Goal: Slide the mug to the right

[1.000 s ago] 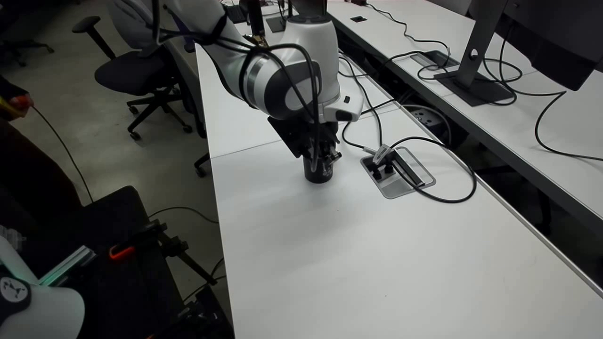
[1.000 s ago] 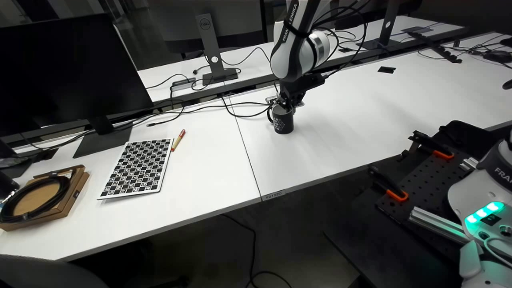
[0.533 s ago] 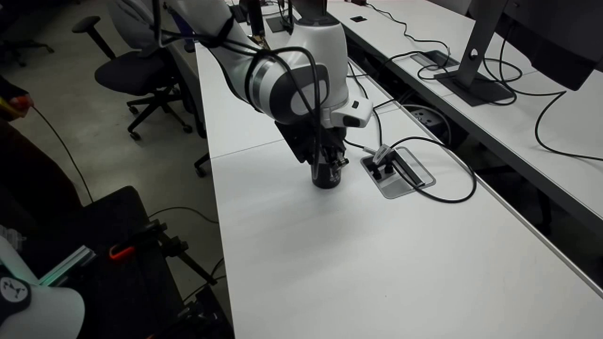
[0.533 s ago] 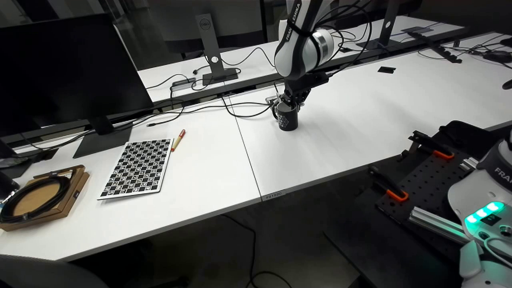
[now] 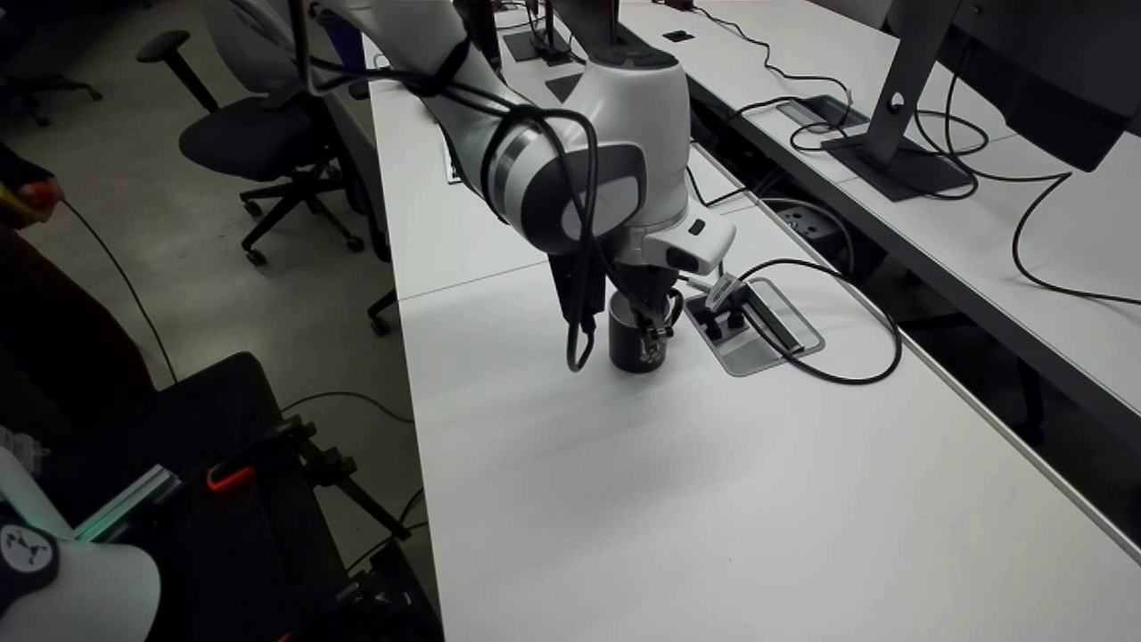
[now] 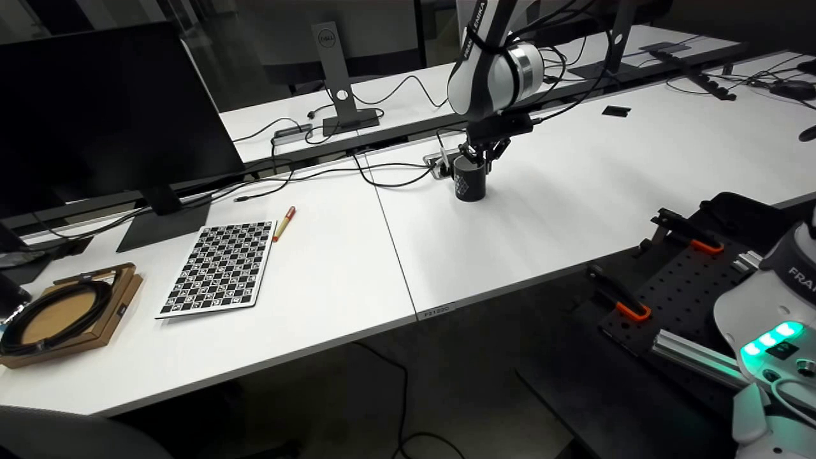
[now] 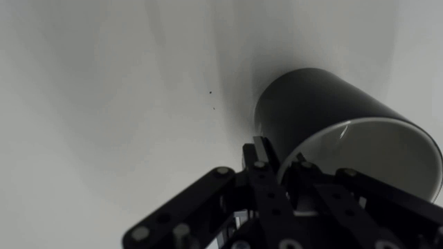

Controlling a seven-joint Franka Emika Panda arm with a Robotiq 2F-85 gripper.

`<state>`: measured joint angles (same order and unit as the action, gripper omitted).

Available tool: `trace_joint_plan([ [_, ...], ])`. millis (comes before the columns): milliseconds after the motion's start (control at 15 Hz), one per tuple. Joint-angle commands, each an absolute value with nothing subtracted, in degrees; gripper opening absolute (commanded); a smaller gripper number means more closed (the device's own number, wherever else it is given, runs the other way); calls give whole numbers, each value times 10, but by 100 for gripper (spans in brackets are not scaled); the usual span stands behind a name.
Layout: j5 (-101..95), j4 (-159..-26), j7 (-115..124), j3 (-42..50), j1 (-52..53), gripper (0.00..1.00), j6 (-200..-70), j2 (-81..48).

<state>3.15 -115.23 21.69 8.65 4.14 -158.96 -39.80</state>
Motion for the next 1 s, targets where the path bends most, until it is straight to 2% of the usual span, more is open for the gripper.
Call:
trace_joint_plan([
  [0, 71, -1139, 235, 88, 21, 3, -1609, -422],
  [933, 86, -1152, 259, 148, -16, 3, -1613, -413],
])
